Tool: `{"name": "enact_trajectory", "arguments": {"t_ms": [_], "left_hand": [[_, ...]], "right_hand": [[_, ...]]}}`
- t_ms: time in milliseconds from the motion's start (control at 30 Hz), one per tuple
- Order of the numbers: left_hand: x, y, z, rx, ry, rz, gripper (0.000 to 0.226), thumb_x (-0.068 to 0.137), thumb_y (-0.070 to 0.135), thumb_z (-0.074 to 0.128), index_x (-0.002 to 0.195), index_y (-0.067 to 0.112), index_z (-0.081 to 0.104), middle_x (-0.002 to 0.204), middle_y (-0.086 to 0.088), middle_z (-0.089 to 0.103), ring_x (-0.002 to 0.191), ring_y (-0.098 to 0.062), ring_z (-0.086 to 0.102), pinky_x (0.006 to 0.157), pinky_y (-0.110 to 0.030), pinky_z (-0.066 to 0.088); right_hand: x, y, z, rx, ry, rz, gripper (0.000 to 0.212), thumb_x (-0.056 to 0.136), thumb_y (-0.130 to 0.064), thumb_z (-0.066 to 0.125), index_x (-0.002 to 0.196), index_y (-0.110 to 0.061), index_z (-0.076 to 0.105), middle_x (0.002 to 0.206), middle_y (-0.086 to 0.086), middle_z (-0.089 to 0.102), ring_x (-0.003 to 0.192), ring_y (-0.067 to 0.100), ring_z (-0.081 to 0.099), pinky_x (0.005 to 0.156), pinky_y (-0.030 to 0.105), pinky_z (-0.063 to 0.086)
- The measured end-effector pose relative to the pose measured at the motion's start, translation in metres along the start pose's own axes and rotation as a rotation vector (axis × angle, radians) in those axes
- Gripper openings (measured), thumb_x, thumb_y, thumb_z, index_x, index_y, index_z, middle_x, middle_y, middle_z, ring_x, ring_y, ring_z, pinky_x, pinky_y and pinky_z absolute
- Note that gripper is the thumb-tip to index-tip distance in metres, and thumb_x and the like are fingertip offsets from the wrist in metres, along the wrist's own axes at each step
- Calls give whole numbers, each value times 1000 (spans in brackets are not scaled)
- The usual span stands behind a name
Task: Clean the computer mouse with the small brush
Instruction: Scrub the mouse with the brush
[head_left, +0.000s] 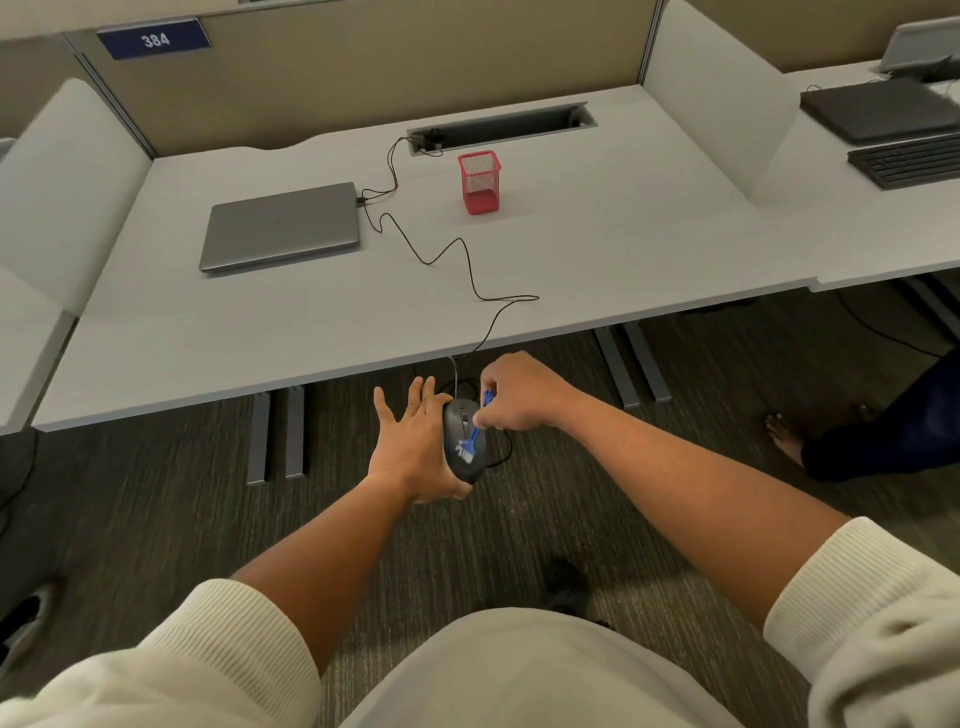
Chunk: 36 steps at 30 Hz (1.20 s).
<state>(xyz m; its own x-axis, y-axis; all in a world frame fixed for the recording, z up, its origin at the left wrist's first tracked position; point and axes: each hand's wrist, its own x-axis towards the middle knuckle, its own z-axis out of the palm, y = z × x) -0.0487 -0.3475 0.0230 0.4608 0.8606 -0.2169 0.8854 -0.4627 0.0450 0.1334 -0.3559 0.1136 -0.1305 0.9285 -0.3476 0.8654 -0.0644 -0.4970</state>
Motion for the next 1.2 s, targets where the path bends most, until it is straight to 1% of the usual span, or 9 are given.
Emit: {"name": "enact_trajectory", "arguments": {"t_ms": [133, 333, 467, 567, 667, 767, 933, 1000, 1200], "left_hand": [[1, 2, 2, -8, 14, 12, 132, 53, 81, 73, 155, 20, 17, 167, -11, 2, 152, -25, -12, 113, -68, -16], [0, 3, 1, -11, 13, 1, 134, 50, 81, 74, 154, 20, 16, 167, -11, 3, 153, -24, -10, 113, -67, -16], [-1, 3, -1, -13, 15, 1, 132, 51, 81, 74, 154, 20, 17, 167, -11, 3, 153, -24, -10, 113, -67, -16], [0, 3, -1, -14, 24, 0, 131, 53, 80, 74, 155, 21, 17, 167, -11, 3, 152, -24, -10, 113, -67, -17], [1, 4, 0, -12, 21, 0, 130, 54, 80, 74, 155, 21, 15, 167, -10, 3, 152, -25, -11, 112, -67, -18], [1, 3, 1, -16, 27, -2, 131, 54, 81, 73, 155, 22, 16, 167, -10, 3, 152, -25, -11, 111, -65, -22], [-1, -1, 1, -33, 39, -18, 133, 51, 83, 73, 155, 23, 16, 167, -8, 4, 153, -24, -10, 111, -64, -23], [-2, -2, 0, -36, 38, -18, 133, 50, 82, 73, 155, 23, 16, 167, -8, 5, 153, -24, -9, 112, -65, -21], [-5, 0, -3, -69, 43, -16, 132, 53, 80, 74, 155, 22, 15, 167, -8, 5, 153, -24, -9, 113, -64, -19]], "right_hand": [[0, 1, 6, -27, -19, 2, 16, 75, -23, 75, 78, -9, 69, 68, 2, 62, 60, 15, 55, 53, 26, 41], [6, 4, 3, 11, 268, 78, 11, 79, -27, 71, 77, -20, 62, 73, -2, 62, 73, 17, 61, 59, 27, 42], [5, 4, -1, 28, 102, 13, 15, 76, -26, 74, 71, -19, 62, 70, -1, 62, 65, 14, 57, 55, 26, 42], [2, 4, 3, -18, -32, -41, 21, 74, -26, 76, 80, -7, 68, 74, 7, 66, 61, 15, 53, 56, 30, 42], [-2, 4, 9, -19, -104, -103, 18, 75, -26, 77, 77, -13, 64, 71, 1, 60, 58, 12, 51, 53, 24, 38], [-4, 6, 11, -53, -69, -154, 20, 78, -27, 76, 71, -22, 58, 71, -3, 60, 60, 11, 53, 53, 23, 37], [-5, 12, 8, -23, 168, -173, 13, 82, -29, 73, 78, -23, 62, 69, -10, 60, 63, 7, 56, 58, 26, 42], [-5, 13, 2, 38, 189, -170, 14, 82, -28, 73, 77, -23, 61, 72, -11, 63, 64, 5, 56, 60, 26, 43], [-10, 17, -2, -18, -126, -233, 16, 79, -24, 78, 75, -21, 63, 76, -5, 63, 67, 9, 56, 59, 24, 40]]}}
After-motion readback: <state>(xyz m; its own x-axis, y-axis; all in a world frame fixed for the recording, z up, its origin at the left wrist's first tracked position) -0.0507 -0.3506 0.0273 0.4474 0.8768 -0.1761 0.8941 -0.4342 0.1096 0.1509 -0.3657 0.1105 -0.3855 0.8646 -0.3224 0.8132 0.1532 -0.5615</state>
